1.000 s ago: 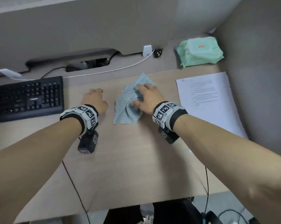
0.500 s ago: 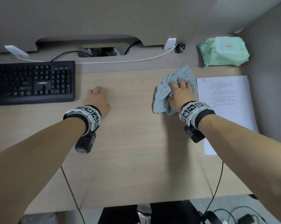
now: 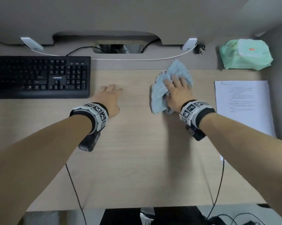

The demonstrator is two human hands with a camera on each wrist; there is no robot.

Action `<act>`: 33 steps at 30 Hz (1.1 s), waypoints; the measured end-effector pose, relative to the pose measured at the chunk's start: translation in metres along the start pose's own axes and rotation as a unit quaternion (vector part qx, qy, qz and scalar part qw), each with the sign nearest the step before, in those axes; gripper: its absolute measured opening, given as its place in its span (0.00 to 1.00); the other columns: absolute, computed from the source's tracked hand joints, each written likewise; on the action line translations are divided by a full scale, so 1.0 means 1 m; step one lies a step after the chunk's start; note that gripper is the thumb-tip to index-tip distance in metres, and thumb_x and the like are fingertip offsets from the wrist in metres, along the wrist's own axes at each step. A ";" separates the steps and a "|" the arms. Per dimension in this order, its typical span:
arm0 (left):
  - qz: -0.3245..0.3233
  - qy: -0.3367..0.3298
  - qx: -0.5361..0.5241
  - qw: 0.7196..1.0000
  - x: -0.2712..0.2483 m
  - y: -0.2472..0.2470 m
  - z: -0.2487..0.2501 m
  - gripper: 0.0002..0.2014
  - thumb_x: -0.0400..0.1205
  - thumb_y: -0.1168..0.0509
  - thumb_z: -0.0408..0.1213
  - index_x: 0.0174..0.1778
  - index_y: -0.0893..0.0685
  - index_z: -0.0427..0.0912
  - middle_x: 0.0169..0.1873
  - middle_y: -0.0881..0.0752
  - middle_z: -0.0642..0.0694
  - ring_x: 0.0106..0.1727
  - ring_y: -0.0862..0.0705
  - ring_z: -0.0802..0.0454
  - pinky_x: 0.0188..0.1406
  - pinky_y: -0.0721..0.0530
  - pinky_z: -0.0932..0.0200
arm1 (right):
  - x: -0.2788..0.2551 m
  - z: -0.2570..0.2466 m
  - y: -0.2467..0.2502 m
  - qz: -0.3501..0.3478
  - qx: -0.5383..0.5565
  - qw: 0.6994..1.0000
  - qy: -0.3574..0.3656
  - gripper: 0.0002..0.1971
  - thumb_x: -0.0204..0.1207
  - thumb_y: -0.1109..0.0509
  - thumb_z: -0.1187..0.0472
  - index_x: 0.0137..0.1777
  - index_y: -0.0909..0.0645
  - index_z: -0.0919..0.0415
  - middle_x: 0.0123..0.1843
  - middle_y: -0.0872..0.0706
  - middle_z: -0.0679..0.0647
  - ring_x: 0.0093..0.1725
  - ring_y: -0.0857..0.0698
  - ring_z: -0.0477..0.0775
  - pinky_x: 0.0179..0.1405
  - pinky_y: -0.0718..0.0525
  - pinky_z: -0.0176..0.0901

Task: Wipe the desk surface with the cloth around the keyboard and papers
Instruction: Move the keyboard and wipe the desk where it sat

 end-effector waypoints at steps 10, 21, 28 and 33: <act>0.074 0.036 -0.117 0.990 -0.004 0.006 -0.019 0.32 0.78 0.38 0.37 0.81 0.35 0.41 0.83 0.40 0.40 0.83 0.42 0.41 0.80 0.37 0.43 | -0.006 -0.138 -0.027 -0.036 -0.044 0.986 0.160 0.38 0.79 0.39 0.46 0.86 0.48 0.50 0.89 0.54 0.56 0.86 0.56 0.68 0.81 0.53 0.73; 0.070 0.045 -0.075 0.994 0.013 0.009 -0.033 0.32 0.73 0.37 0.32 0.76 0.32 0.39 0.77 0.33 0.44 0.76 0.36 0.40 0.72 0.27 0.42 | 0.061 0.000 0.026 0.031 -0.003 0.995 -0.098 0.35 0.77 0.37 0.43 0.81 0.42 0.50 0.86 0.44 0.56 0.83 0.46 0.72 0.76 0.39 0.76; 0.059 0.039 -0.043 0.997 0.015 0.007 -0.029 0.33 0.72 0.36 0.32 0.76 0.33 0.39 0.78 0.35 0.44 0.77 0.38 0.40 0.72 0.26 0.42 | 0.048 -0.128 -0.004 -0.016 -0.028 0.992 0.121 0.35 0.80 0.38 0.50 0.86 0.47 0.46 0.89 0.52 0.51 0.87 0.54 0.65 0.82 0.52 0.71; 0.058 0.051 -0.032 0.997 0.014 0.010 -0.028 0.32 0.73 0.36 0.32 0.76 0.33 0.40 0.77 0.34 0.43 0.77 0.37 0.40 0.70 0.24 0.43 | 0.035 -0.041 0.002 0.014 -0.010 0.999 0.045 0.34 0.81 0.41 0.46 0.86 0.49 0.44 0.89 0.51 0.50 0.86 0.53 0.66 0.83 0.52 0.68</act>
Point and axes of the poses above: each hand's wrist, its own x-axis towards the middle knuckle, its own y-axis out of the back of the hand, z = x × y, the point moved 9 cm from there along x, towards the middle knuckle
